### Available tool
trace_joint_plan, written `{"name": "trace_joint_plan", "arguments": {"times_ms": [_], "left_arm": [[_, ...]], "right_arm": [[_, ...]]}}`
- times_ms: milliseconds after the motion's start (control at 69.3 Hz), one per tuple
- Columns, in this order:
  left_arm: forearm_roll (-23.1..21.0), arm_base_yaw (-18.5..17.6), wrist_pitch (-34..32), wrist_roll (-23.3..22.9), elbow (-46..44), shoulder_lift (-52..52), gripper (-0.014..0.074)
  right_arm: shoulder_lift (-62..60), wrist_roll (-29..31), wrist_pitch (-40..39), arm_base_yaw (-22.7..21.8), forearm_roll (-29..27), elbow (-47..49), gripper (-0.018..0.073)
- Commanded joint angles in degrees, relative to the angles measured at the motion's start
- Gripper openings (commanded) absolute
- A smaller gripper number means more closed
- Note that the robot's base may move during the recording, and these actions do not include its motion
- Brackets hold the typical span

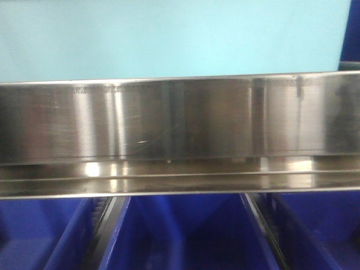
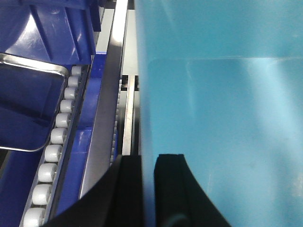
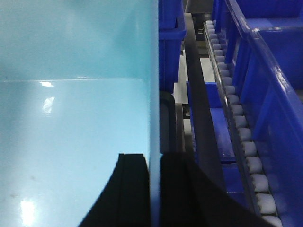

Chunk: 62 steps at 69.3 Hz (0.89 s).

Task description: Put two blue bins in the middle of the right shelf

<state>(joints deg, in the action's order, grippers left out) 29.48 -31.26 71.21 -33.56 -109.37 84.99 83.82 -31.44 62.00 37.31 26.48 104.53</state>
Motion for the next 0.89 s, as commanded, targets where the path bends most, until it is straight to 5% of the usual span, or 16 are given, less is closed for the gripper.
{"name": "trace_joint_plan", "arguments": {"times_ms": [0, 880], "left_arm": [[0.81, -0.56, -1.79, 0.05, -0.65, -0.76, -0.0111], [0.81, -0.56, -1.79, 0.05, -0.65, -0.76, -0.0111]], "right_arm": [[-0.39, 0.08, -2.51, 0.05, 1.47, 0.80, -0.0162], [-0.39, 0.08, -2.51, 0.05, 1.47, 0.80, -0.0162]]}}
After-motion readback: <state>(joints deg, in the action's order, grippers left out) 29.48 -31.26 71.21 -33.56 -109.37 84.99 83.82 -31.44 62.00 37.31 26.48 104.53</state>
